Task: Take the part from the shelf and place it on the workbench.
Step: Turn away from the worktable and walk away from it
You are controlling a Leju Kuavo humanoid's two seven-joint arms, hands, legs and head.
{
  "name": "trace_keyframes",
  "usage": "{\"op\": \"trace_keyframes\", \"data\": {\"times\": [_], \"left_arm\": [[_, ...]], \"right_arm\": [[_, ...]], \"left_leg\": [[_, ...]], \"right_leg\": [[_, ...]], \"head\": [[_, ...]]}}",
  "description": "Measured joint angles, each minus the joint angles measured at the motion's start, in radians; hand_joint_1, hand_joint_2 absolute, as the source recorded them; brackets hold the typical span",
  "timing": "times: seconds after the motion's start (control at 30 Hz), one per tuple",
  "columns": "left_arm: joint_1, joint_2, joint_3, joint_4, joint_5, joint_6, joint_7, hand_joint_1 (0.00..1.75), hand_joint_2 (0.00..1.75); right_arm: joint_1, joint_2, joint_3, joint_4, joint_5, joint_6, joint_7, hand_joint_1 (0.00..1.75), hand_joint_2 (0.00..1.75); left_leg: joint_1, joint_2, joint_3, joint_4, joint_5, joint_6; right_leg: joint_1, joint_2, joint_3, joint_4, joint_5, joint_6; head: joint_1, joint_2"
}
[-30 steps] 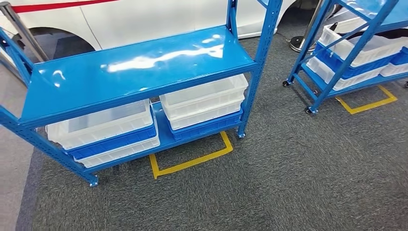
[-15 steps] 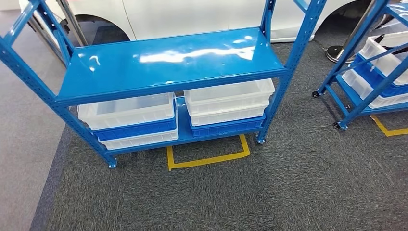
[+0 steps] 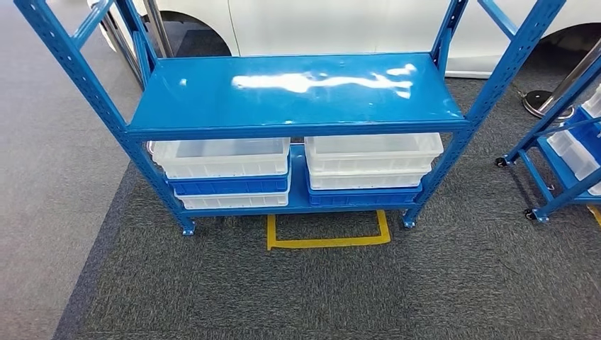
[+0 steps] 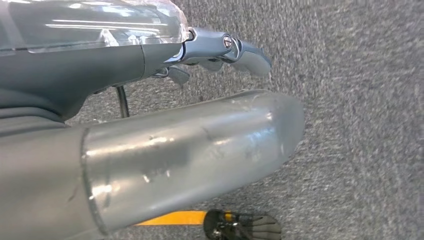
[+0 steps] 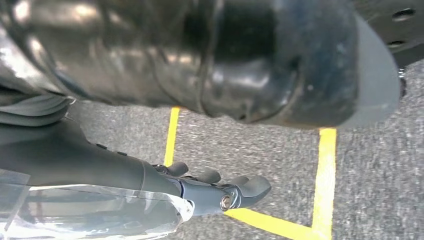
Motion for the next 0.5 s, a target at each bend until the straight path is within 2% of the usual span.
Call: {"op": "trace_keyframes", "data": {"times": [0.1, 0.17, 0.2, 0.27, 0.3, 0.33, 0.37, 0.4, 0.43, 0.47, 0.5], "left_arm": [[0.0, 0.0, 0.0, 0.0, 0.001, 0.0, -0.002, 0.0, 0.0], [-0.001, 0.001, 0.0, 0.0, 0.001, 0.001, -0.002, 0.0, 0.0], [-0.002, 0.001, 0.0, 0.0, 0.001, 0.001, -0.002, 0.0, 0.0], [-0.004, 0.001, 0.0, 0.0, 0.0, 0.002, -0.002, 0.0, 0.0], [-0.003, 0.001, 0.0, 0.0, -0.001, 0.002, -0.001, 0.0, 0.0], [-0.002, 0.001, 0.0, 0.0, -0.001, 0.003, -0.001, 0.0, 0.0], [0.0, 0.001, 0.0, 0.0, -0.002, 0.003, 0.0, 0.0, 0.0], [0.002, 0.001, 0.0, 0.001, -0.002, 0.003, 0.0, 0.0, 0.0], [0.004, 0.001, 0.0, 0.001, -0.002, 0.003, 0.0, 0.0, 0.0], [0.004, 0.001, 0.0, 0.001, -0.003, 0.004, 0.0, 0.0, 0.0], [0.004, 0.001, 0.0, 0.001, -0.002, 0.005, 0.0, 0.0, 0.0]], "right_arm": [[0.001, 0.0, 0.001, -0.001, -0.006, 0.005, 0.002, 0.0, 0.0], [0.005, 0.001, 0.0, -0.002, -0.009, 0.011, 0.007, 0.0, 0.0], [0.007, 0.001, 0.0, -0.002, -0.01, 0.014, 0.009, 0.0, 0.0], [0.011, 0.001, 0.0, -0.004, -0.01, 0.017, 0.013, 0.0, 0.0], [0.012, 0.001, 0.0, -0.004, -0.01, 0.018, 0.015, 0.0, 0.0], [0.013, 0.001, 0.0, -0.004, -0.01, 0.018, 0.016, 0.0, 0.0], [0.014, 0.001, 0.0, -0.004, -0.01, 0.018, 0.018, 0.0, 0.0], [0.014, 0.001, 0.0, -0.004, -0.01, 0.018, 0.019, 0.0, 0.0], [0.014, 0.001, 0.0, -0.005, -0.01, 0.018, 0.02, 0.0, 0.0], [0.015, 0.001, 0.0, -0.006, -0.01, 0.018, 0.021, 0.0, 0.0], [0.015, 0.002, 0.0, -0.007, -0.01, 0.018, 0.022, 0.0, 0.0]], "left_leg": [[-0.001, -0.004, 0.003, 0.001, -0.012, -0.019], [0.001, 0.01, -0.002, 0.028, -0.029, -0.03], [0.002, 0.021, -0.021, 0.071, -0.051, -0.034], [0.004, 0.042, -0.094, 0.204, -0.108, -0.041], [0.004, 0.045, -0.133, 0.267, -0.126, -0.043], [0.005, 0.047, -0.16, 0.301, -0.124, -0.044], [0.004, 0.048, -0.169, 0.296, -0.101, -0.043], [0.004, 0.048, -0.158, 0.254, -0.06, -0.039], [0.003, 0.051, -0.135, 0.183, -0.012, -0.034], [0.0, 0.055, -0.11, 0.123, 0.021, -0.027], [-0.004, 0.059, -0.09, 0.077, 0.039, -0.02]], "right_leg": [[0.004, 0.0, 0.008, -0.019, -0.005, -0.017], [0.002, -0.007, 0.018, -0.026, -0.005, -0.031], [-0.001, -0.012, 0.024, -0.029, -0.006, -0.036], [0.0, -0.021, 0.033, -0.031, -0.015, -0.042], [0.001, -0.025, 0.039, -0.031, -0.021, -0.043], [0.002, -0.028, 0.046, -0.031, -0.028, -0.042], [0.002, -0.03, 0.056, -0.031, -0.037, -0.041], [0.003, -0.032, 0.068, -0.031, -0.046, -0.039], [0.003, -0.033, 0.081, -0.031, -0.056, -0.037], [0.003, -0.034, 0.091, -0.032, -0.065, -0.033], [0.004, -0.035, 0.099, -0.032, -0.074, -0.028]], "head": [[-0.001, 0.0], [-0.001, 0.0], [-0.001, 0.0], [-0.002, 0.0], [-0.002, 0.0], [-0.002, 0.0], [-0.002, 0.0], [-0.002, 0.0], [-0.002, 0.0], [-0.002, 0.0], [-0.002, 0.0]]}}
